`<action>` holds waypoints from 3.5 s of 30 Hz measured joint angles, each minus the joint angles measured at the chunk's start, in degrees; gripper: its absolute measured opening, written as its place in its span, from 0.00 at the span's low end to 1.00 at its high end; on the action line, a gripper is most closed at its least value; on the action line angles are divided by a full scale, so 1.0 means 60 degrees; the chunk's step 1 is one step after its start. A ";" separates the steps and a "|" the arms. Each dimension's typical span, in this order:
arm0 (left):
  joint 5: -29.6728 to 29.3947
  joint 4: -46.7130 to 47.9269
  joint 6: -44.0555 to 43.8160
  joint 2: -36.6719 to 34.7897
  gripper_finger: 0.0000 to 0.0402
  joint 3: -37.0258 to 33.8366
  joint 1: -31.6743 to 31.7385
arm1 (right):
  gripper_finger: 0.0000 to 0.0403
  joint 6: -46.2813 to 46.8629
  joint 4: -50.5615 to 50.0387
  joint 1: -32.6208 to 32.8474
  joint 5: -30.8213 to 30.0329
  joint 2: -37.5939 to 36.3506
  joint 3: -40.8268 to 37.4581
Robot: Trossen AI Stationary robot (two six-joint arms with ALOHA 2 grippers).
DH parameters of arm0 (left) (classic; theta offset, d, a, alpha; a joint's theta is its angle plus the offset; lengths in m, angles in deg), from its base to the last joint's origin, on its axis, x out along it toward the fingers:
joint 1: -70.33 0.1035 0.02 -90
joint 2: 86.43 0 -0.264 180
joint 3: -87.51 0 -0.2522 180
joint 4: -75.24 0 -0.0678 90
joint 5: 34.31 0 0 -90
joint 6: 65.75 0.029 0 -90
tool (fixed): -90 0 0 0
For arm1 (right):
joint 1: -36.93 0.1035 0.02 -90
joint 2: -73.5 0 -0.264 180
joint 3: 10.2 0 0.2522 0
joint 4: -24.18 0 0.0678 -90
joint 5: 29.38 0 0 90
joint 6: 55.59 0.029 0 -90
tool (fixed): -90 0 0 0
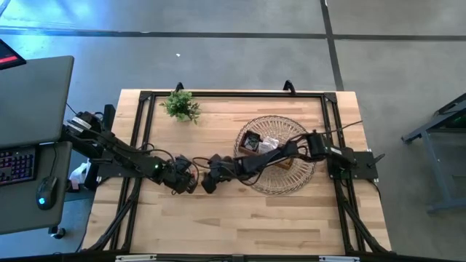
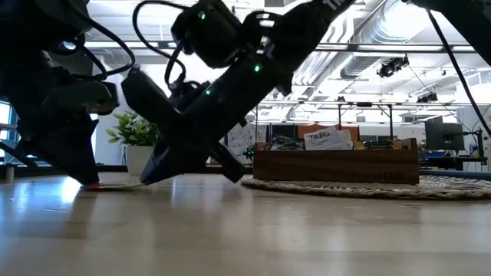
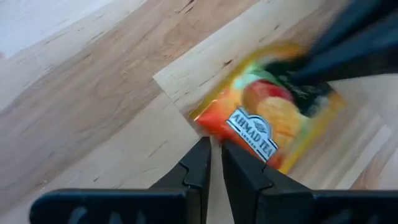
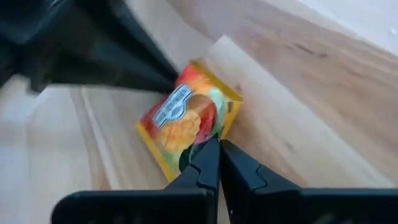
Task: Pick & Place Tea
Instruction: Put the orange tea bag into the right section of the wooden organizer
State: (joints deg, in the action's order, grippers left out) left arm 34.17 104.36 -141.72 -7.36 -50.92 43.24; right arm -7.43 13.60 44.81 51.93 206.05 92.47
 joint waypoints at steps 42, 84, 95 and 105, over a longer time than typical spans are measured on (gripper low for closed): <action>-0.1939 0.1081 0.0144 0.0022 0.11 -0.0058 -0.0291 | 0.00 -0.4805 -1.4546 0.0347 -0.3200 -0.5879 0.0035; -0.1937 0.0949 0.0122 0.0000 0.11 -0.0013 -0.0299 | 0.00 -0.3038 -1.3398 0.0048 -0.1125 -0.5915 -0.2070; -0.2022 0.0965 0.0122 0.0000 0.11 -0.0013 -0.0299 | 0.01 -0.2337 -1.3600 0.0045 -0.0694 -0.5926 -0.1826; -0.1975 0.0968 0.0140 0.0000 0.11 -0.0013 -0.0299 | 0.02 -0.2657 -1.2909 0.0045 -0.0559 -0.5926 -0.3267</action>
State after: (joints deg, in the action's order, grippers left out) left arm 22.32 110.17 -140.88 -7.36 -51.00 41.44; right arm -23.37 -63.86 45.08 48.58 170.49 72.87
